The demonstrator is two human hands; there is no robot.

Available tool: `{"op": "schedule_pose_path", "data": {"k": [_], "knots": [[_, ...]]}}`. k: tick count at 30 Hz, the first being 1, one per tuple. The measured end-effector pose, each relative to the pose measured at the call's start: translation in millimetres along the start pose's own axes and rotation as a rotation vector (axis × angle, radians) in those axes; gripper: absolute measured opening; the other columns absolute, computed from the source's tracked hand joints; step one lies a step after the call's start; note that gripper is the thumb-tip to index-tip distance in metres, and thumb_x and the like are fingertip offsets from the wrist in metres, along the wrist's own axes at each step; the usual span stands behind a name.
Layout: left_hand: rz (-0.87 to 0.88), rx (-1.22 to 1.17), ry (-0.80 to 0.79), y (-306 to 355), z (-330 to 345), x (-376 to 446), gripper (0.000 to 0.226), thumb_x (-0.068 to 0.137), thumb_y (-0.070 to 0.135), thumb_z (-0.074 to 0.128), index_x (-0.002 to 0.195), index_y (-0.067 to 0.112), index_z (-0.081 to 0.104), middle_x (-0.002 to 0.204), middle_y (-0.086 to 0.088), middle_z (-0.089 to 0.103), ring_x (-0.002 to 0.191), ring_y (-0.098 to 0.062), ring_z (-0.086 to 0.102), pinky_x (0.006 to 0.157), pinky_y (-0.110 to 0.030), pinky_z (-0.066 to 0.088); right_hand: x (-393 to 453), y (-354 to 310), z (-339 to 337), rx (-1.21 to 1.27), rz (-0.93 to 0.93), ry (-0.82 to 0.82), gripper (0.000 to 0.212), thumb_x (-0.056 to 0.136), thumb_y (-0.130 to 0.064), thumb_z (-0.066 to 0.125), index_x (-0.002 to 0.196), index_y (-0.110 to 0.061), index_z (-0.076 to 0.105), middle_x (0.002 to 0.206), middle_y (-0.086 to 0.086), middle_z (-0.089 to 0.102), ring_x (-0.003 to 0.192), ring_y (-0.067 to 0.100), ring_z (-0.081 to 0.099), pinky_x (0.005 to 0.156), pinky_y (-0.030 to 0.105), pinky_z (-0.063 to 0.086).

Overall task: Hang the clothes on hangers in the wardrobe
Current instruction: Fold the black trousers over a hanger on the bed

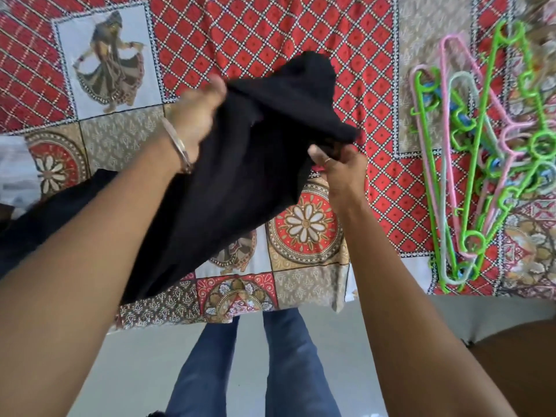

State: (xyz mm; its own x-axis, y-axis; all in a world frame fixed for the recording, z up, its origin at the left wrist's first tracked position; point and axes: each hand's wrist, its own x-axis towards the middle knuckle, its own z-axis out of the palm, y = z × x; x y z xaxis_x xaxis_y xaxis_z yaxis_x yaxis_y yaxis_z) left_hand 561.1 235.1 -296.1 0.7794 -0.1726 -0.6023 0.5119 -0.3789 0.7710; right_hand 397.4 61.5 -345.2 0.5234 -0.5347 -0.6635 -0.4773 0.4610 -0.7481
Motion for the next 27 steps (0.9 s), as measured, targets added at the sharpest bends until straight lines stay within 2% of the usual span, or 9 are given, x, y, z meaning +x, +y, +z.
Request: {"op": "schedule_pose_path", "data": {"k": [2, 4, 7, 10, 13, 17, 20, 23, 27], "knots": [[0.123, 0.154, 0.171, 16.3, -17.0, -9.2, 0.033, 0.095, 0.042, 0.052, 0.089, 0.012, 0.066, 0.076, 0.011, 0.07, 0.078, 0.0, 0.065, 0.079, -0.017, 0.049, 0.9, 1.5, 0.1, -0.016, -0.024, 0.049, 0.022, 0.075, 0.01, 0.07, 0.087, -0.008, 0.067, 0.089, 0.01, 0.069, 0.082, 0.023, 0.067, 0.074, 0.031, 0.057], [0.091, 0.56, 0.387, 4.3, -44.4, -11.3, 0.038, 0.094, 0.032, 0.047, 0.113, 0.006, 0.068, 0.1, -0.005, 0.072, 0.098, -0.01, 0.066, 0.089, -0.018, 0.046, -0.9, 3.6, -1.7, 0.121, 0.016, 0.119, 0.027, 0.073, 0.016, 0.058, 0.079, -0.009, 0.063, 0.081, 0.009, 0.064, 0.072, 0.019, 0.061, 0.063, 0.029, 0.05], [-0.005, 0.739, 0.686, -22.0, -74.8, 4.3, 0.061, 0.102, 0.042, 0.002, 0.148, 0.009, 0.023, 0.154, -0.01, 0.028, 0.138, -0.023, 0.027, 0.103, -0.02, 0.012, -3.3, 8.6, -12.3, 0.338, 0.084, 0.284, 0.033, 0.071, 0.013, 0.048, 0.078, -0.016, 0.061, 0.077, 0.003, 0.061, 0.07, 0.017, 0.056, 0.071, 0.034, 0.044], [-0.1, 0.889, 0.916, -23.3, -97.7, -15.6, 0.063, 0.093, 0.05, 0.023, 0.143, 0.014, 0.031, 0.15, -0.019, 0.027, 0.135, -0.037, 0.029, 0.106, -0.041, 0.021, -9.9, 11.3, -15.2, 0.478, 0.119, 0.306, 0.044, 0.079, 0.012, 0.047, 0.105, -0.021, 0.058, 0.082, 0.001, 0.062, 0.064, 0.011, 0.058, 0.068, 0.032, 0.047], [0.294, 1.022, 0.417, -63.9, -55.1, -48.9, 0.048, 0.082, 0.047, 0.045, 0.113, 0.014, 0.059, 0.118, -0.02, 0.051, 0.109, -0.04, 0.049, 0.095, -0.046, 0.037, -11.6, 8.4, -7.0, 0.54, 0.2, 0.229, 0.049, 0.084, 0.006, 0.061, 0.126, -0.018, 0.05, 0.071, -0.003, 0.065, 0.051, 0.008, 0.051, 0.048, 0.022, 0.045], [0.399, 1.35, -0.298, -110.5, 21.1, -84.4, 0.066, 0.082, 0.064, 0.049, 0.132, 0.021, 0.046, 0.121, -0.007, 0.046, 0.112, -0.029, 0.047, 0.09, -0.044, 0.04, -4.6, 1.2, 1.2, 0.528, 0.26, 0.144, 0.04, 0.08, -0.009, 0.075, 0.117, -0.002, 0.061, 0.091, 0.006, 0.072, 0.083, 0.022, 0.068, 0.077, 0.039, 0.058], [0.263, 1.456, -0.244, -127.9, 62.1, -99.1, 0.08, 0.088, 0.053, 0.053, 0.149, 0.019, 0.015, 0.133, -0.007, 0.036, 0.119, -0.027, 0.044, 0.093, -0.042, 0.039, 1.6, -5.3, -0.6, 0.565, 0.279, 0.09, 0.017, 0.078, -0.012, 0.076, 0.089, -0.009, 0.064, 0.078, 0.004, 0.063, 0.065, 0.018, 0.055, 0.058, 0.028, 0.052], [0.255, 1.473, -0.157, -128.3, 75.2, -90.4, 0.069, 0.094, 0.023, 0.049, 0.151, 0.018, 0.009, 0.129, -0.01, 0.044, 0.107, -0.027, 0.055, 0.086, -0.04, 0.044, 8.0, -13.2, -2.0, 0.577, 0.272, 0.102, 0.021, 0.078, 0.003, 0.068, 0.095, -0.006, 0.06, 0.074, 0.002, 0.057, 0.057, 0.013, 0.043, 0.049, 0.022, 0.038], [0.273, 1.233, -0.444, -109.6, 72.1, -90.5, 0.085, 0.094, 0.017, 0.048, 0.147, 0.042, -0.012, 0.12, -0.007, 0.046, 0.096, -0.032, 0.058, 0.08, -0.043, 0.048, -4.7, -35.6, -18.7, 0.553, 0.004, 0.186, 0.081, 0.072, 0.021, 0.046, 0.138, -0.026, 0.041, 0.084, 0.003, 0.05, 0.059, 0.008, 0.044, 0.042, 0.02, 0.036]]}}
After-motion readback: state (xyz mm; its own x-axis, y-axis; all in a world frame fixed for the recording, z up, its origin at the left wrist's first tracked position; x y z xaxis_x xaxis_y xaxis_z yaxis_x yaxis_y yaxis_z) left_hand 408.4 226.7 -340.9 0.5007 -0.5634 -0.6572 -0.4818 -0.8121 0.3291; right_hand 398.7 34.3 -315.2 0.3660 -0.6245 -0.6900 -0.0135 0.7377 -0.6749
